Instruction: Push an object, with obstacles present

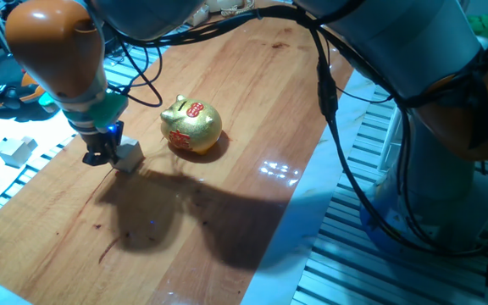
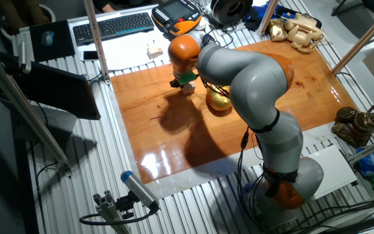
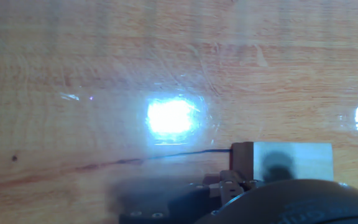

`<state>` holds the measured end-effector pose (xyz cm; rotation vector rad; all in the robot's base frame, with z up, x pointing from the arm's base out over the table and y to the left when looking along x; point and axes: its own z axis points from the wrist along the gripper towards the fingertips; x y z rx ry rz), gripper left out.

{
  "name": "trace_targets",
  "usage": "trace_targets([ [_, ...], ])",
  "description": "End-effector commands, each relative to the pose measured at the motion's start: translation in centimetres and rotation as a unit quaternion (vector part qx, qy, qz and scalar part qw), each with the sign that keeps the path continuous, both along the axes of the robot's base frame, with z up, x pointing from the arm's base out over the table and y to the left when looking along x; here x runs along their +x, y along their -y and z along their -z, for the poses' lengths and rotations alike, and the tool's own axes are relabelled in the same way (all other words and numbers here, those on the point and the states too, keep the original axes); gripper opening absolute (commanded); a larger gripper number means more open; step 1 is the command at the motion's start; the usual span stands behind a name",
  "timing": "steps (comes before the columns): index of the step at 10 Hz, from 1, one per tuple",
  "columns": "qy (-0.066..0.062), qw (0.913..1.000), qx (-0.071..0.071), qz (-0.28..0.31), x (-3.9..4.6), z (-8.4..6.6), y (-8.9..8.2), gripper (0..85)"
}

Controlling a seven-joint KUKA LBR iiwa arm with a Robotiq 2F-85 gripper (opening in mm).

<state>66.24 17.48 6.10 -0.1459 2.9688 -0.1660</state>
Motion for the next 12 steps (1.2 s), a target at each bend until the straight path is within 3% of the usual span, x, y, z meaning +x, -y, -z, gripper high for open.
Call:
trace_targets([
  [1,-0.001,1.0000,-0.001,-0.006,0.00,0.1,0.1,0.0],
  [7,-0.004,0.9995,0.001,-0.032,-0.24,0.7,1.7,0.0],
  [12,-0.006,0.9993,-0.004,-0.037,-0.32,0.2,2.7,0.0],
])
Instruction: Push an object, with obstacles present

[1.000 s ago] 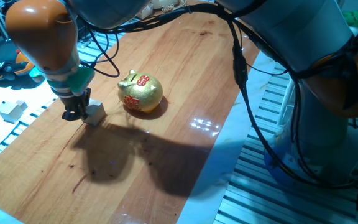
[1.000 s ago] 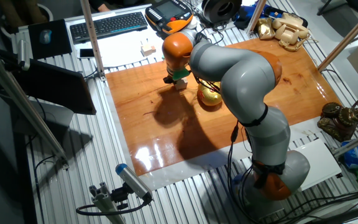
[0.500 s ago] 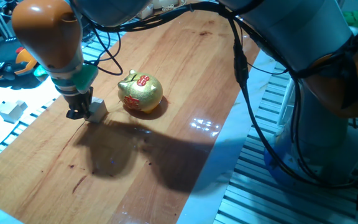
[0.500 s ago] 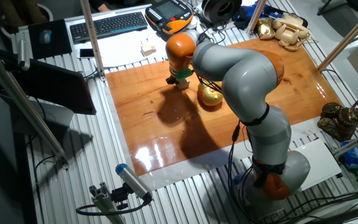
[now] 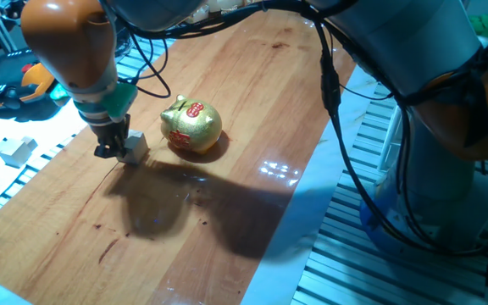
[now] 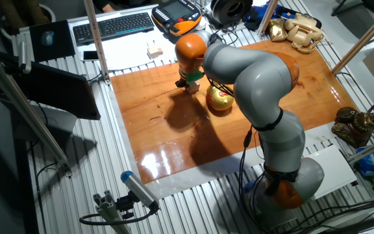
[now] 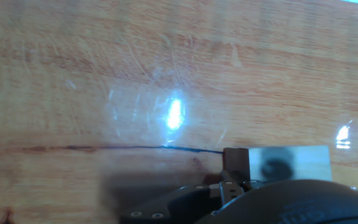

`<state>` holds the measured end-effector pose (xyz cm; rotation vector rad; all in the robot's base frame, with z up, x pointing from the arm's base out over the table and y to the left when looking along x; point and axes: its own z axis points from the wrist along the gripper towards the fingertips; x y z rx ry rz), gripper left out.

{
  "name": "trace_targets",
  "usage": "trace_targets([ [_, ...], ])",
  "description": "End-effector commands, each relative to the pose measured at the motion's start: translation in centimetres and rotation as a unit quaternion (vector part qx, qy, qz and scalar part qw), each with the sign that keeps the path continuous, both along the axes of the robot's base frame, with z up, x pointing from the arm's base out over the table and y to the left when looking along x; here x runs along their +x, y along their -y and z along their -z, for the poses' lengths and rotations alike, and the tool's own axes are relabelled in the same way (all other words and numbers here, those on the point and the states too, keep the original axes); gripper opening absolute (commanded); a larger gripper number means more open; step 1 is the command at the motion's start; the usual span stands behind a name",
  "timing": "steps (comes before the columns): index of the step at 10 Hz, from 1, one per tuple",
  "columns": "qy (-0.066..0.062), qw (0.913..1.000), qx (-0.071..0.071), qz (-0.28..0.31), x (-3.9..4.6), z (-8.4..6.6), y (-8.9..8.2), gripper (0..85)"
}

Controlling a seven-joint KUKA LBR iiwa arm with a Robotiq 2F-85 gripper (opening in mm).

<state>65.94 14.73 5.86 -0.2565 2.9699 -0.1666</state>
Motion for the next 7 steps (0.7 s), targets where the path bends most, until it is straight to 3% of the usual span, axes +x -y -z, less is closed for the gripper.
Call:
trace_targets([
  [1,0.001,1.0000,-0.001,0.000,-0.01,0.1,0.1,0.0],
  [7,-0.002,1.0000,-0.004,-0.008,0.52,-0.2,1.2,0.0],
])
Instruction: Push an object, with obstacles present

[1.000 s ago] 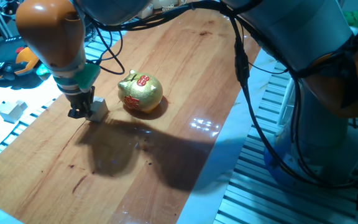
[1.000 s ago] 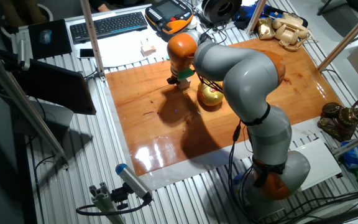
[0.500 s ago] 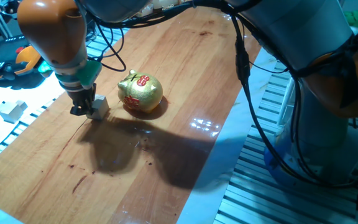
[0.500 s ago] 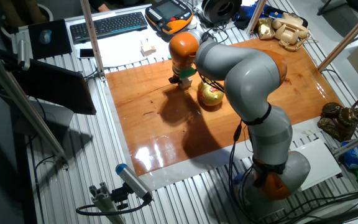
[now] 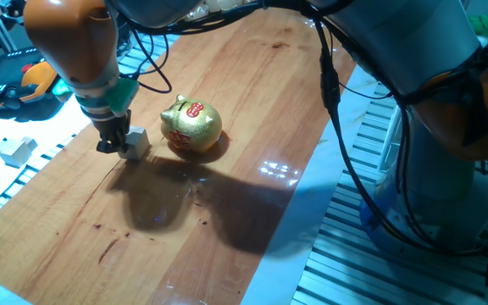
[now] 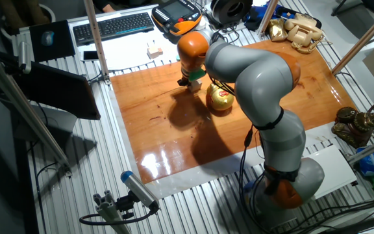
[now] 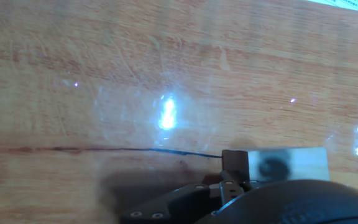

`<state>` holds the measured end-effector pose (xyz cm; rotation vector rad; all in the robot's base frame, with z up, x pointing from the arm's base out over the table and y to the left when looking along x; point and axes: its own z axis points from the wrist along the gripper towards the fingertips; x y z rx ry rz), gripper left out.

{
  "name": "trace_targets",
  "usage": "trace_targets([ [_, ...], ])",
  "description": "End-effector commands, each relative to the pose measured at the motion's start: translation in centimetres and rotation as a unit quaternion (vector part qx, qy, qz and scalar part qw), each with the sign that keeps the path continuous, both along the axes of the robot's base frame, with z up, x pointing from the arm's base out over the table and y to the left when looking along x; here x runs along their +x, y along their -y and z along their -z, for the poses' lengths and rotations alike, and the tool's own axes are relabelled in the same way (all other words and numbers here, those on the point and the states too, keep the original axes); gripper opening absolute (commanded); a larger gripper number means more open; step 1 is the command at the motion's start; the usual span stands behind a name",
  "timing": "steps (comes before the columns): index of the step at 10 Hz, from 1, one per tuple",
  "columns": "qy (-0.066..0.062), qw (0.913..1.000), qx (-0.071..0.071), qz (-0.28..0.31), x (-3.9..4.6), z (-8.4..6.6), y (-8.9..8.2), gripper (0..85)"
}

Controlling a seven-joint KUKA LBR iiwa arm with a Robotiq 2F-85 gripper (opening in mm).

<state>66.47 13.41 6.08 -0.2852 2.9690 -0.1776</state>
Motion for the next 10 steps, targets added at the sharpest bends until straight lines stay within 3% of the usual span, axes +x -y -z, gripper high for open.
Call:
trace_targets([
  [1,0.001,1.0000,-0.001,-0.002,0.00,0.1,0.3,0.0],
  [10,0.002,1.0000,-0.005,0.005,0.55,0.1,1.9,0.0],
])
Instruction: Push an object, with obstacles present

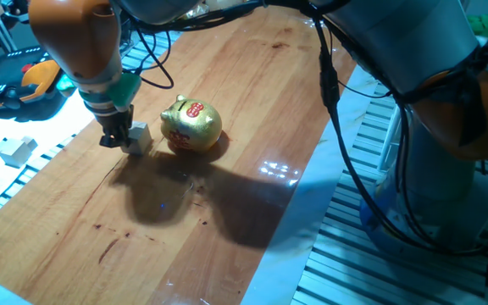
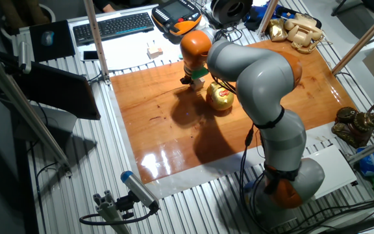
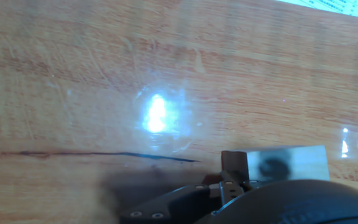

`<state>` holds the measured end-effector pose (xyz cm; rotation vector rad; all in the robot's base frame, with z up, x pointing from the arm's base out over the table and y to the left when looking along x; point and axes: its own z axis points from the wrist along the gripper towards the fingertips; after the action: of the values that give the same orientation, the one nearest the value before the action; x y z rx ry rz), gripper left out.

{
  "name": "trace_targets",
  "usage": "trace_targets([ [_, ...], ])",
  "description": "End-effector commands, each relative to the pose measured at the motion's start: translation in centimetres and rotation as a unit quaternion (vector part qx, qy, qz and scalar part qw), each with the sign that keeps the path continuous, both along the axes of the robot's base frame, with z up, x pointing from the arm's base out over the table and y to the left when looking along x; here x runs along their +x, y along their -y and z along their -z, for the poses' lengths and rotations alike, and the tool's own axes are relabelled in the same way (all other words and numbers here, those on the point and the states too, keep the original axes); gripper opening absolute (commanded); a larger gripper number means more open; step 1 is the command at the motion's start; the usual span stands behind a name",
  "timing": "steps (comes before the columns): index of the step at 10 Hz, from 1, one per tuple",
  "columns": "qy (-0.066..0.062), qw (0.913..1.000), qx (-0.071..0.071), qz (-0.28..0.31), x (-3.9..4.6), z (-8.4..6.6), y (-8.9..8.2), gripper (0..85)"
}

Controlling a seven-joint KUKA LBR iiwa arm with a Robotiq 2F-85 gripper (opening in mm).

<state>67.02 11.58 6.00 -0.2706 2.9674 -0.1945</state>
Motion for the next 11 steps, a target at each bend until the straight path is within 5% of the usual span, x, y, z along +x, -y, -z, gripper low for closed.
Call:
trace_targets([
  [1,0.000,1.0000,0.000,0.000,0.02,0.0,0.1,0.0],
  [3,-0.004,1.0000,0.003,0.001,0.86,-0.3,1.5,0.0],
  [8,-0.003,0.9999,0.011,0.012,1.20,0.0,2.8,0.0],
  [11,-0.007,0.9999,0.001,0.008,1.87,-0.7,4.1,0.0],
])
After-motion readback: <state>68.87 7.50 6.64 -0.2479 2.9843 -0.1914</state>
